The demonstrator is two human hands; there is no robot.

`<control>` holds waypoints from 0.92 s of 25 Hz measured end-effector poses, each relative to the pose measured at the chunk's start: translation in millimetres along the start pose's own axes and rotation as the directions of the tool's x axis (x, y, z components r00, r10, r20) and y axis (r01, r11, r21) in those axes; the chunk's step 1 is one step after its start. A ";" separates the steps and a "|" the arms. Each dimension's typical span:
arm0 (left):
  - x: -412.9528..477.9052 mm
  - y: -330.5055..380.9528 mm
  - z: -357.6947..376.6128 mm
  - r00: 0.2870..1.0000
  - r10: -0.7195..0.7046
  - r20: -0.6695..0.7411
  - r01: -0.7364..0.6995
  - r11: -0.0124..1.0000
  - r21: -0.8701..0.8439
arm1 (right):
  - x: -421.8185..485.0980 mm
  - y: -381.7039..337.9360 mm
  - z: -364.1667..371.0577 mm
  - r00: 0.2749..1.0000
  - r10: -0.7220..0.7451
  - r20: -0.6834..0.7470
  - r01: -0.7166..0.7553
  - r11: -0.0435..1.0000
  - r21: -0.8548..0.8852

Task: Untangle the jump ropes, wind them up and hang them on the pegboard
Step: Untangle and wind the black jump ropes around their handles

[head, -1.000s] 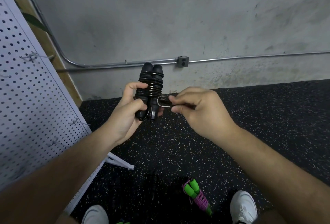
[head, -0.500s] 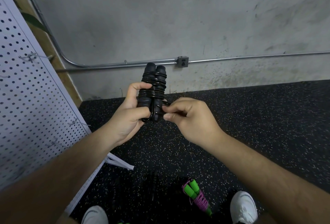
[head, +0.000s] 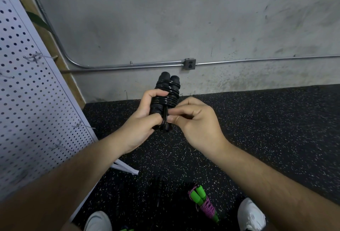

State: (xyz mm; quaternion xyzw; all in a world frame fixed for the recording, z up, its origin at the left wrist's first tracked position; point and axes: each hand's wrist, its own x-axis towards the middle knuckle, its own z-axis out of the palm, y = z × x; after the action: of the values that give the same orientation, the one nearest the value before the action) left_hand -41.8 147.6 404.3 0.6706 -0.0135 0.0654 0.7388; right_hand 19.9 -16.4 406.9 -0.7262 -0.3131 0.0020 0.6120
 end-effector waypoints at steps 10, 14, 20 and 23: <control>3.5 12.2 -17.8 0.990 0.069 -0.119 -0.087 0.984 -0.157 | 2.3 7.3 -1.4 0.964 -0.211 0.159 0.242 0.947 -0.211; 2.0 7.7 -15.6 0.997 0.059 -0.054 -0.068 0.982 -0.174 | 1.3 6.3 3.7 0.969 -0.217 0.118 0.237 0.952 -0.193; 6.7 8.1 -13.0 1.000 -0.001 -0.026 -0.003 0.987 -0.158 | 0.2 3.0 7.9 0.949 -0.306 0.074 0.314 0.900 -0.301; 7.8 0.9 -30.4 0.994 -0.107 0.017 0.108 0.993 -0.049 | 4.8 5.3 -1.9 0.932 -0.314 0.179 0.360 0.845 -0.395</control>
State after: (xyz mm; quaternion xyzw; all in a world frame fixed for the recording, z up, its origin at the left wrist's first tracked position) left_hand -36.3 178.4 402.9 0.6521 0.0155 0.0203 0.7577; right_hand 26.9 -16.3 404.5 -0.7735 -0.4612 -0.1342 0.4135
